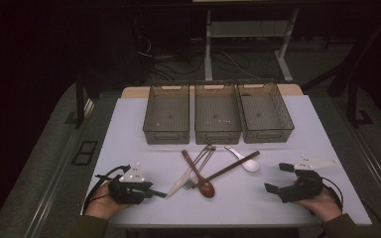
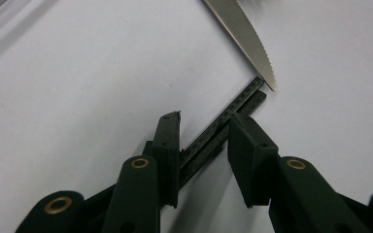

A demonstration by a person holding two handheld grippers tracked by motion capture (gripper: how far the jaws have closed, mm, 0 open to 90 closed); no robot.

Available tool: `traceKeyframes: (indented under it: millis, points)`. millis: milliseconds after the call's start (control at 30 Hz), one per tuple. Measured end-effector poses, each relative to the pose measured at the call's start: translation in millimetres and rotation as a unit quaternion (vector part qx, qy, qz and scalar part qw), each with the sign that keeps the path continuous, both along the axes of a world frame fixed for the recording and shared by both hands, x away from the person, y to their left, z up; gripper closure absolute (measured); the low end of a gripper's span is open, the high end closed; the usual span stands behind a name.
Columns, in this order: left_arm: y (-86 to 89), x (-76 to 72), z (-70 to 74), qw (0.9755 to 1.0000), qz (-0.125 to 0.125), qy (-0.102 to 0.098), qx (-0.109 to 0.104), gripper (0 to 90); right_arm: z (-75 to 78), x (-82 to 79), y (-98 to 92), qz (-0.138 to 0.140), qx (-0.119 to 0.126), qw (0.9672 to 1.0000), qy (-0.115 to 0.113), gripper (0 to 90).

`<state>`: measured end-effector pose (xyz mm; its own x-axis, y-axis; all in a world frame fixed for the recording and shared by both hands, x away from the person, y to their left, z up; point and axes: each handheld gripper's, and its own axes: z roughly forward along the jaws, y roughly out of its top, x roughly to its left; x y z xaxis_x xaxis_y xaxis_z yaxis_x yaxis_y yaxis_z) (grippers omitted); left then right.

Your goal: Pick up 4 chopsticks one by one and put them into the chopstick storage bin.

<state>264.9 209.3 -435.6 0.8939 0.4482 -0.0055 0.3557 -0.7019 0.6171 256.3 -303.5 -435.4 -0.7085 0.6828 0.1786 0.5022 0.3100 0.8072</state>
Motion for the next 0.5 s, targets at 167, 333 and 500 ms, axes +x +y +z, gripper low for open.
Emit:
traceKeyframes:
  millis: [167,333,500]
  points:
    - [-3.0,5.9,-0.8,0.9999,0.012,-0.002,-0.006,65.7,0.1,0.3,-0.4,0.000,0.001,1.0000,0.000,2.6]
    - [-7.6,7.1,-1.3,0.9999,0.007,-0.002,-0.011,64.9,0.3,0.1,-0.7,0.000,0.001,1.0000,0.001,2.6]
    - [-15.9,7.7,4.0,0.9996,-0.009,-0.003,-0.025,64.9,0.4,0.1,-0.8,0.000,0.002,1.0000,0.001,2.6]
